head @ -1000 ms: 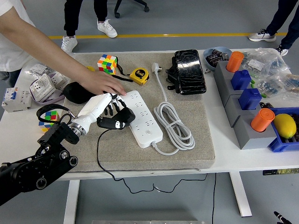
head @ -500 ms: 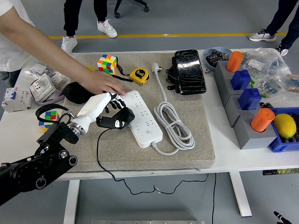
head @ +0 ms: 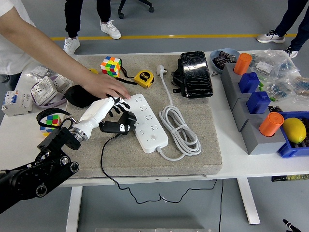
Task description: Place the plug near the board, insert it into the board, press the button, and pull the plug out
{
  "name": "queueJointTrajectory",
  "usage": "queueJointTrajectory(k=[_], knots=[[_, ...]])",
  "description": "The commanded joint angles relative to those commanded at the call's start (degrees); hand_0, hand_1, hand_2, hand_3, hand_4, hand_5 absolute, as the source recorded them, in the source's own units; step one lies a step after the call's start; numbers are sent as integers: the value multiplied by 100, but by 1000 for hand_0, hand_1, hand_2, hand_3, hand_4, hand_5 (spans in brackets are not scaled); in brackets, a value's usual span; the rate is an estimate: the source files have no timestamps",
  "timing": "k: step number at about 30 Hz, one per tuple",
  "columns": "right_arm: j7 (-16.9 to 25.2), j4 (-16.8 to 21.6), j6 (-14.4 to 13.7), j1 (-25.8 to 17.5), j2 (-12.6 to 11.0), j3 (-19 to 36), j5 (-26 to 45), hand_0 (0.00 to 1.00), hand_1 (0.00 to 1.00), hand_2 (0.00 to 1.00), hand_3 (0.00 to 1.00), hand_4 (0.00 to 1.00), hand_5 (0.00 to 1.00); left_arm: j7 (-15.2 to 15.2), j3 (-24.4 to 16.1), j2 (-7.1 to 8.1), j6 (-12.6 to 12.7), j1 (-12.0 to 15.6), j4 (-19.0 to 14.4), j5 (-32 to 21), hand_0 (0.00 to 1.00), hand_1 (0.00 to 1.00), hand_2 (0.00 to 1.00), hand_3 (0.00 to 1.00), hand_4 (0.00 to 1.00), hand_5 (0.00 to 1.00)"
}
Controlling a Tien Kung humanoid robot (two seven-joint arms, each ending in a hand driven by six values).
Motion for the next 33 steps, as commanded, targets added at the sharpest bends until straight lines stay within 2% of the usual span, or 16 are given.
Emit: queueJointTrajectory(k=[8,9,14,15,18,20,21,26,27,30,32,33], knots=[[2,2,-2,6,-5,-4,0,569,642,623,549,959,538,-72,-111,2,53,40,-58,19,359,562,585,653,998,401],[2,1,-2,5,-5,-10,3,569,641,622,549,959,537,-84,-133,6,61,49,-73,25,414,590,612,679,998,420],[1,1,-1,0,-8,-32,8,569,641,622,549,959,537,-142,-231,29,104,111,-144,40,414,590,612,679,998,420],[1,1,0,3,-10,-38,8,569,641,622,549,959,537,-153,-254,33,111,127,-160,43,455,603,624,694,998,440],[2,3,0,18,-17,-41,6,569,641,622,549,959,537,-236,-324,40,177,184,-215,18,455,603,624,694,998,440],[2,6,0,20,-21,-43,6,569,641,622,549,959,537,-372,-362,53,266,242,-263,-70,455,603,624,694,998,440],[2,5,-1,23,-24,-49,7,569,641,622,549,959,537,-497,-381,61,331,280,-286,-178,462,599,618,694,998,579],[2,4,-2,23,-34,-64,10,569,641,622,549,959,537,-1124,-438,96,635,452,-339,-645,462,599,618,694,998,579],[2,4,-1,21,-36,-70,11,569,641,621,549,959,538,-1246,-454,101,690,495,-347,-738,576,617,623,693,998,616],[3,5,-1,9,-38,-77,9,569,641,621,549,959,538,-1712,-526,118,859,664,-383,-1025,576,617,623,693,998,616],[4,7,-1,1,-38,-74,3,569,641,621,549,959,538,-1821,-610,114,867,783,-399,-1075,576,617,623,693,998,616],[5,8,-2,-2,-38,-70,1,569,641,622,550,960,538,-1801,-651,109,847,831,-407,-1060,660,679,711,733,998,647]])
